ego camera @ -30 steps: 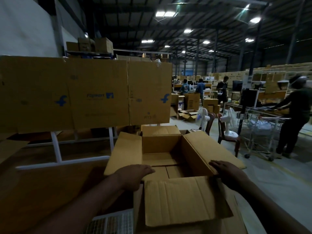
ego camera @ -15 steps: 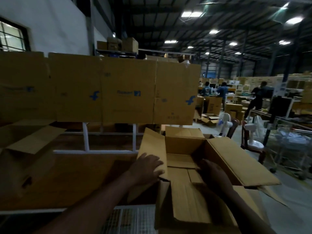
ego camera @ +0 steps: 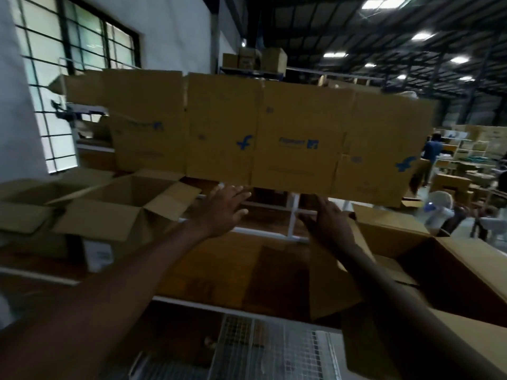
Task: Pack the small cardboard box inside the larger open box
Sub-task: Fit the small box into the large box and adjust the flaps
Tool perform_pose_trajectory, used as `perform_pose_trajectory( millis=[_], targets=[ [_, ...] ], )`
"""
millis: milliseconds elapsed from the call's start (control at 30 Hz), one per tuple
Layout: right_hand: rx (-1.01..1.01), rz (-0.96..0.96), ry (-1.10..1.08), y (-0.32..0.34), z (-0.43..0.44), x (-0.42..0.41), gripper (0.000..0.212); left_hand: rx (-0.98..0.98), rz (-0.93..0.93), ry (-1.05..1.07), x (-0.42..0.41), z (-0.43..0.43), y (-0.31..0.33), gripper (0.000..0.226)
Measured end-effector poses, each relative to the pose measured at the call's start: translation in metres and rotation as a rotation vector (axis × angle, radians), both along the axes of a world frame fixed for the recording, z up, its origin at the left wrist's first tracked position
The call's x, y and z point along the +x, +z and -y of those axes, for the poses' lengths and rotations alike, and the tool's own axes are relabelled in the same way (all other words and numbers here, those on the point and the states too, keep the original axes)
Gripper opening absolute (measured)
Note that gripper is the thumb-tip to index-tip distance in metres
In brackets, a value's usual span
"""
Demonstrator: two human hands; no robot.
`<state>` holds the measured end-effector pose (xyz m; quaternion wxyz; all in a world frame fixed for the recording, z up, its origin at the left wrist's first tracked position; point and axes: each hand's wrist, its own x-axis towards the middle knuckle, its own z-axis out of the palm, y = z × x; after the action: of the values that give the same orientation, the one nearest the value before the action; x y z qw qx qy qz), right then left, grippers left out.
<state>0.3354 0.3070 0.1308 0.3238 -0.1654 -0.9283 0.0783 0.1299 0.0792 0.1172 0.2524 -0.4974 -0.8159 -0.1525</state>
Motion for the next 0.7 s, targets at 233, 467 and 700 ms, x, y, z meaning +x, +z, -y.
perform_pose_trajectory(
  millis=[233,467,700],
  targets=[
    [0.016,0.029,0.211,0.0,0.165,-0.147,0.049,-0.084,-0.03,0.241,-0.113,0.205,0.014,0.062],
    [0.092,0.177,0.298,-0.017,0.263,-0.262,0.06,-0.088,0.058,0.477,-0.198,0.364,-0.005,0.063],
    [0.421,0.296,0.423,-0.05,0.29,-0.37,0.073,-0.343,-0.058,0.489,-0.274,0.407,-0.04,0.069]
  ],
)
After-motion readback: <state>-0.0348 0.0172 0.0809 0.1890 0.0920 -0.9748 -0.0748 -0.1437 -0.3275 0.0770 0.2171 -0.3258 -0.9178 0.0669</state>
